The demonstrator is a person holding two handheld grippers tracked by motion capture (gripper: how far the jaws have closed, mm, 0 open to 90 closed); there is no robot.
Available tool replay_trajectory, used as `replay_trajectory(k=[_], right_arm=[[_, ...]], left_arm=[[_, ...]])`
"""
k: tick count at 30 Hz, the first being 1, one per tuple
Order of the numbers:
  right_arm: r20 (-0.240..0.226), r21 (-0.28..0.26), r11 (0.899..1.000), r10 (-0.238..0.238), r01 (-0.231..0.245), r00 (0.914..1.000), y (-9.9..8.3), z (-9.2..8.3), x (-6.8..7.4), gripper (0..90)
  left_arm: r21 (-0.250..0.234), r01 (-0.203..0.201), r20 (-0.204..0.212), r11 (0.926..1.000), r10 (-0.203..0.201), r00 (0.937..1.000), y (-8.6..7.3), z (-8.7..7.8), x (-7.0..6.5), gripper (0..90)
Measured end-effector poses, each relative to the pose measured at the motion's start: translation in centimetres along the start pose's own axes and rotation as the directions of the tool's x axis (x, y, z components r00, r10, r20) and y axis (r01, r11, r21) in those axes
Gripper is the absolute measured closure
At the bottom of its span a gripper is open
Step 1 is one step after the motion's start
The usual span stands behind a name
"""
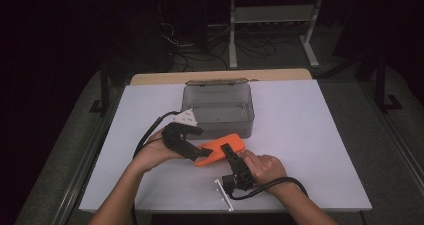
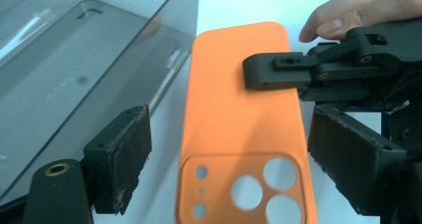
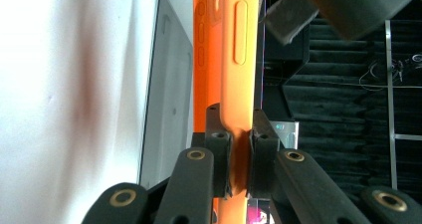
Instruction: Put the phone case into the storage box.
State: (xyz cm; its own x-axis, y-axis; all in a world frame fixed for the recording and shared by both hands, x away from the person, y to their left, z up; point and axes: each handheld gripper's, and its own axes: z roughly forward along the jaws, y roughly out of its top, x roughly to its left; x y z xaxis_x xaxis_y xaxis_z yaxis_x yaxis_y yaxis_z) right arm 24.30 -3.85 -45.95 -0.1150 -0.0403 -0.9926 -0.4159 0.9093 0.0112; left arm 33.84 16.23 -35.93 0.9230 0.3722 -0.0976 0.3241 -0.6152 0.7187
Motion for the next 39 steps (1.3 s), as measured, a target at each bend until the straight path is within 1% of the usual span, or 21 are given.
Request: replay_trajectory(k=[6,9,12,13,15,17,19,21,25,28,30,34,39], right_arm=[[-0.002,0.001,1.0,0.005,-0.005,1.0,0.0,0.0,0.1,81.9],[-0.007,0.004,1.0,-0.005,0.005,1.0,0.0,0.0,0.2,81.8],[-0.003,0.005,1.0,0.005,-0.005,1.0,0.0,0.0,0.2,81.8],[-0.002,0.005,1.0,0.005,-0.005,1.0,0.0,0.0,0.1,81.8],[0.002,0.002,1.0,-0.015,0.015,0.9999,-0.1,0.1,0.0,81.8],[0.004,0.003,1.0,-0.017,0.017,0.9998,-0.1,0.1,0.0,81.8],[0.006,0.002,1.0,-0.016,0.016,0.9999,-0.1,0.0,0.0,81.8],[0.005,0.002,1.0,-0.004,0.004,1.0,-0.1,0.0,0.0,81.7],[0.003,0.005,1.0,-0.005,0.005,1.0,-0.1,0.0,0.0,81.7],[0.009,0.005,1.0,-0.002,0.002,1.0,-0.1,0.0,-0.1,81.7],[0.012,0.007,1.0,0.0,0.0,0.9999,-0.1,0.0,-0.1,81.7],[0.011,0.007,1.0,0.007,-0.008,0.9999,-0.1,-0.1,-0.1,81.7],[0.015,0.006,1.0,0.006,-0.006,0.9999,-0.2,0.0,-0.2,81.7]], left_arm=[[-0.008,0.024,-0.025,0.9997,-0.024,0.9994,-1.0,-1.2,0.5,17.4],[-0.016,0.033,-0.036,0.9993,-0.033,0.9988,-1.7,-1.6,0.8,17.3],[-0.019,0.04,-0.055,0.999,-0.041,0.9977,-2.4,-2.0,1.0,16.7],[-0.024,0.046,-0.059,0.9987,-0.047,0.9971,-2.7,-2.1,1.1,16.7],[-0.025,0.053,-0.074,0.9983,-0.055,0.9958,-3.4,-2.4,1.1,16.0],[-0.026,0.059,-0.081,0.9979,-0.061,0.9948,-4.1,-2.6,1.2,15.9],[-0.031,0.067,-0.097,0.9973,-0.07,0.9929,-4.7,-2.9,1.2,15.3],[-0.041,0.077,-0.108,0.9962,-0.081,0.9908,-5.5,-3.1,1.2,14.9],[-0.047,0.093,-0.116,0.9946,-0.098,0.9884,-7.0,-3.2,0.9,13.8],[-0.043,0.088,-0.125,0.9951,-0.093,0.9877,-8.0,-3.0,0.5,13.1],[-0.054,0.1,-0.13,0.9935,-0.106,0.9858,-8.7,-2.9,0.2,12.4],[-0.074,0.109,-0.151,0.9913,-0.119,0.9813,-9.7,-2.9,-0.3,8.1],[-0.075,0.109,-0.159,0.9912,-0.119,0.98,-11.0,-2.8,-0.7,2.2]])
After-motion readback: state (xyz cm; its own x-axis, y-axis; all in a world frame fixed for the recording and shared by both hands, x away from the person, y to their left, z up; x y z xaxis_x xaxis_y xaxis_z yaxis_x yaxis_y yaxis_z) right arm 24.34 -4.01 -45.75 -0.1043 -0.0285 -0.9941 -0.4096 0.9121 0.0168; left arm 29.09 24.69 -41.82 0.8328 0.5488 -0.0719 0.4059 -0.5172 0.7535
